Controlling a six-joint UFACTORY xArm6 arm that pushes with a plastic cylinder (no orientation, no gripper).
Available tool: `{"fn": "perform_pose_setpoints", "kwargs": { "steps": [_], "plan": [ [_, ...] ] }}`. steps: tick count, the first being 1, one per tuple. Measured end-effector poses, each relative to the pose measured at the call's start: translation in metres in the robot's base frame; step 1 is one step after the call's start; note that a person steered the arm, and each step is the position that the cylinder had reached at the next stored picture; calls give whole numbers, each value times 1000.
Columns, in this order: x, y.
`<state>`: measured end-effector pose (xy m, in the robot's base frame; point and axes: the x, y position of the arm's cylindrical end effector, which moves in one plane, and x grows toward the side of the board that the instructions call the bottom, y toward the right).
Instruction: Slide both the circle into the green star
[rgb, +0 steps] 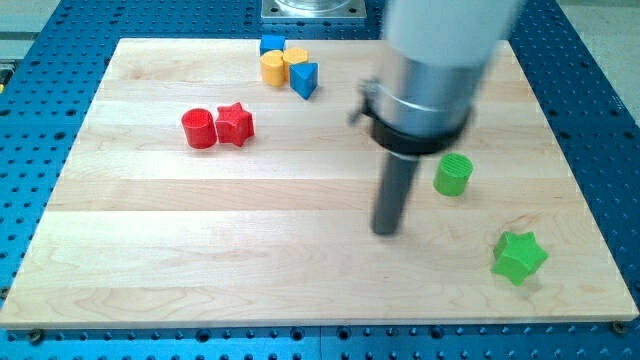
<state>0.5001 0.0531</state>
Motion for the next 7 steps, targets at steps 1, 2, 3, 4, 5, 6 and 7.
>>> {"fn": "perform_pose_setpoints", "kwargs": {
  "steps": [1, 2, 3, 4, 5, 6, 7],
  "plan": [
    [-37, 46],
    [-49, 78],
    [-53, 102],
    [-58, 120],
    [-77, 125],
    [-29, 152],
    [-29, 146]
  ]
}}
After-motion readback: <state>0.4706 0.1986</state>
